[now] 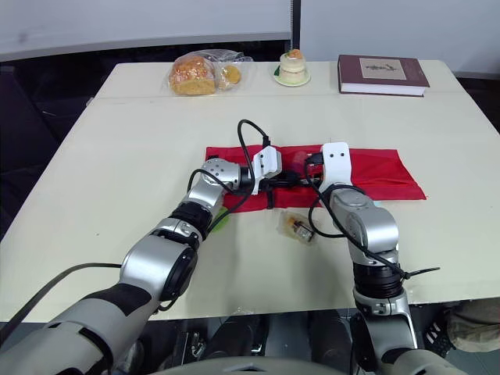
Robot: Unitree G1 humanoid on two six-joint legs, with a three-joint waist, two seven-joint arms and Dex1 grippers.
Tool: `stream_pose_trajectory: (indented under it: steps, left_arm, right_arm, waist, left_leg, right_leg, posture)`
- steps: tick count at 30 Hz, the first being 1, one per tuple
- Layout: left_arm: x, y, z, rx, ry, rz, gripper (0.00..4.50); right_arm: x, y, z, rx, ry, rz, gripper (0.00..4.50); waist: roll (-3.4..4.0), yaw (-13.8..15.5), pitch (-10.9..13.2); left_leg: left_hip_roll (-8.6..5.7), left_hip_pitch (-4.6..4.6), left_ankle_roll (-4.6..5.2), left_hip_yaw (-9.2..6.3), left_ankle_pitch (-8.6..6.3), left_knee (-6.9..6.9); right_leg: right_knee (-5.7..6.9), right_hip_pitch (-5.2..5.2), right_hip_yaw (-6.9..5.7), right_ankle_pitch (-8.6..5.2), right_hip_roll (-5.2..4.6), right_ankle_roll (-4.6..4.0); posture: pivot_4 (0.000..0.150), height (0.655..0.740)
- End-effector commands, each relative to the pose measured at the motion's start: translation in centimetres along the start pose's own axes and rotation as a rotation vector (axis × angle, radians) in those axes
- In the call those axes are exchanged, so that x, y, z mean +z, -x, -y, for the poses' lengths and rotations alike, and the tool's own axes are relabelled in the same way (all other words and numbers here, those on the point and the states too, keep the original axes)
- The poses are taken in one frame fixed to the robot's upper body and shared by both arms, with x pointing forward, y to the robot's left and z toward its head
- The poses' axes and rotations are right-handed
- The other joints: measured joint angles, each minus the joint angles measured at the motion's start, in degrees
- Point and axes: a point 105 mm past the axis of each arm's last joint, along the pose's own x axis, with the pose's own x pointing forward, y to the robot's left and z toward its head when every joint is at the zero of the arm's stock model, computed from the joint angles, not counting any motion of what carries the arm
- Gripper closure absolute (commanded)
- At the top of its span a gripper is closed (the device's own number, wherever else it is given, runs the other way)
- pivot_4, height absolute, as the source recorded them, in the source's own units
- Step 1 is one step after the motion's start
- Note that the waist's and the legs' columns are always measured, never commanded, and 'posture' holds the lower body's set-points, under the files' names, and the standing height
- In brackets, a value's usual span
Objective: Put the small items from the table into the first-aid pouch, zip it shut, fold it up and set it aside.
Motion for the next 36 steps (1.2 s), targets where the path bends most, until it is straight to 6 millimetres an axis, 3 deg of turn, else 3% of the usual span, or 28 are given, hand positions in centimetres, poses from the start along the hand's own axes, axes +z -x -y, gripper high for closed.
stream_pose_trajectory:
  steps: [1,8,14,16,19,28,30,33,36]
  left_arm:
    - [1.2,-0.2,-0.3,-0.009,-0.051,0.028,4.50]
    - [1.0,-0.1,-0.2,-0.014,-0.045,0.021,4.50]
    - [0.7,0.4,-0.9,0.017,-0.040,0.001,4.50]
    - [0.8,0.7,-1.6,0.056,-0.031,-0.004,4.50]
    - [1.0,0.7,-2.1,0.083,-0.009,0.008,4.50]
    - [1.0,0.6,-2.1,0.088,0.030,0.025,4.50]
    - [0.9,0.7,-2.0,0.085,0.030,0.021,4.50]
    - [0.9,0.7,-2.0,0.084,0.030,0.019,4.50]
    - [0.9,0.7,-2.0,0.082,0.027,0.016,4.50]
  right_arm:
    - [1.0,0.3,-0.6,0.002,-0.006,0.063,4.43]
    - [1.6,0.1,-0.4,-0.021,-0.143,0.124,4.43]
    - [-0.2,0.3,-1.1,0.034,-0.154,0.045,4.43]
    - [-0.9,0.9,-0.8,0.048,-0.131,0.026,3.96]
    - [-1.3,1.8,-0.7,0.085,-0.111,0.019,2.79]
    - [-1.4,4.9,0.3,0.177,0.107,0.017,2.79]
    - [-1.3,5.1,0.3,0.180,0.125,0.024,3.31]
    - [-1.3,5.0,0.1,0.194,0.135,0.029,4.46]
    - [-1.2,4.9,-0.2,0.201,0.130,0.039,4.46]
  waist:
    - [0.00,0.0,0.0]
    - [0.01,0.0,0.0]
    - [0.02,-0.1,0.0]
    - [0.03,-0.1,0.0]
    - [0.03,0.0,0.0]
    - [0.04,0.0,0.0]
    - [0.04,0.0,0.0]
    - [0.04,0.0,0.0]
    - [0.04,0.0,0.0]
  left_leg:
    - [0.00,0.00,0.00,0.00,0.00,0.00]
    - [0.00,0.00,0.00,-0.01,0.00,-0.01]
    - [0.00,0.00,0.00,-0.01,0.00,-0.02]
    - [0.00,0.00,0.00,-0.01,0.00,-0.02]
    - [0.00,-0.01,0.00,-0.02,0.00,-0.02]
    - [-0.02,-0.02,0.01,-0.01,0.00,-0.02]
    - [0.00,-0.01,0.01,-0.01,0.00,-0.02]
    - [0.00,-0.01,0.01,0.00,0.00,-0.02]
    - [0.00,-0.02,0.01,0.00,0.00,-0.02]
  right_leg:
    - [0.00,0.00,0.00,0.00,0.00,0.00]
    - [0.00,-0.02,0.01,0.00,0.01,0.00]
    - [0.00,-0.02,0.02,0.00,0.01,0.00]
    - [0.00,-0.02,0.02,0.00,0.02,0.00]
    - [-0.02,-0.02,0.01,0.00,0.02,0.00]
    - [-0.02,-0.01,0.00,0.00,0.02,0.00]
    - [-0.02,-0.02,0.00,0.00,0.03,0.00]
    - [-0.02,-0.01,0.01,0.00,0.03,0.00]
    - [-0.02,-0.01,0.01,0.00,0.02,0.00]
  posture:
    - [0.150,0.7289]
    - [0.150,0.7289]
    - [0.150,0.7289]
    - [0.150,0.7289]
    - [0.150,0.7289]
    - [0.150,0.7289]
    - [0.150,0.7289]
    - [0.150,0.7289]
    - [0.150,0.7289]
